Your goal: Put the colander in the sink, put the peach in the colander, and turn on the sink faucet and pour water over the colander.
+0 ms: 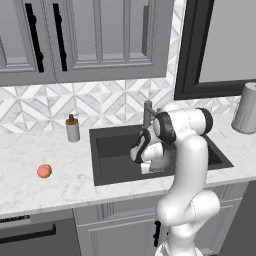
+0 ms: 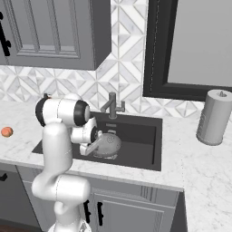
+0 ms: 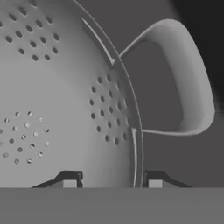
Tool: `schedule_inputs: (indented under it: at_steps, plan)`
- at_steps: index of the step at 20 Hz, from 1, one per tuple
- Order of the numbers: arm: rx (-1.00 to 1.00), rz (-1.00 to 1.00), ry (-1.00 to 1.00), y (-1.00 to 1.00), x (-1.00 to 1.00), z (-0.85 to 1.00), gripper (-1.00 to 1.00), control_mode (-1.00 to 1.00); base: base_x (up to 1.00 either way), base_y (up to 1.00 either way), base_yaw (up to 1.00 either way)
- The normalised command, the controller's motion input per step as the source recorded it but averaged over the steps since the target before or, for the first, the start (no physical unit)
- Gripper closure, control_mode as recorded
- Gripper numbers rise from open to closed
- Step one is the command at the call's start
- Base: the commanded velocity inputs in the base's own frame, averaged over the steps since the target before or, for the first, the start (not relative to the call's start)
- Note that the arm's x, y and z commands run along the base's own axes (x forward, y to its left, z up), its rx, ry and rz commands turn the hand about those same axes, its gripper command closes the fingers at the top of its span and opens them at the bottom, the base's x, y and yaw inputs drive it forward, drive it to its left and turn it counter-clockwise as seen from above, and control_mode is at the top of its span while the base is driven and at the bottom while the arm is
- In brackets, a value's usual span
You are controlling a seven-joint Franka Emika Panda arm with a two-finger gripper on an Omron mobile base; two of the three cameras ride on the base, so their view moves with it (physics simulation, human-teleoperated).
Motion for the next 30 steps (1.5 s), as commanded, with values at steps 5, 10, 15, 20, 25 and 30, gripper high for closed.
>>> schedule_inputs:
  at_steps: [5, 10, 15, 20, 25, 30]
  plan:
    - [0.0, 0.0, 0.0, 0.0, 0.0, 0.48, -1.0, -1.0, 0.0, 0.0, 0.0]
    - [0.0, 0.0, 0.0, 0.15, -0.13, 0.74, -1.0, -1.0, 0.0, 0.0, 0.0]
    - [-0.01, 0.09, 0.01, 0.21, -0.55, 0.48, -1.0, -1.0, 0.0, 0.0, 0.0]
    - [0.0, 0.28, 0.0, 0.22, -0.61, 0.33, -1.0, -1.0, 0.0, 0.0, 0.0]
    - [0.0, 0.36, 0.0, 0.2, -0.32, 0.34, -1.0, -1.0, 0.0, 0.0, 0.0]
    - [0.0, 0.36, 0.0, 0.06, -0.11, 0.64, -1.0, -1.0, 0.0, 0.0, 0.0]
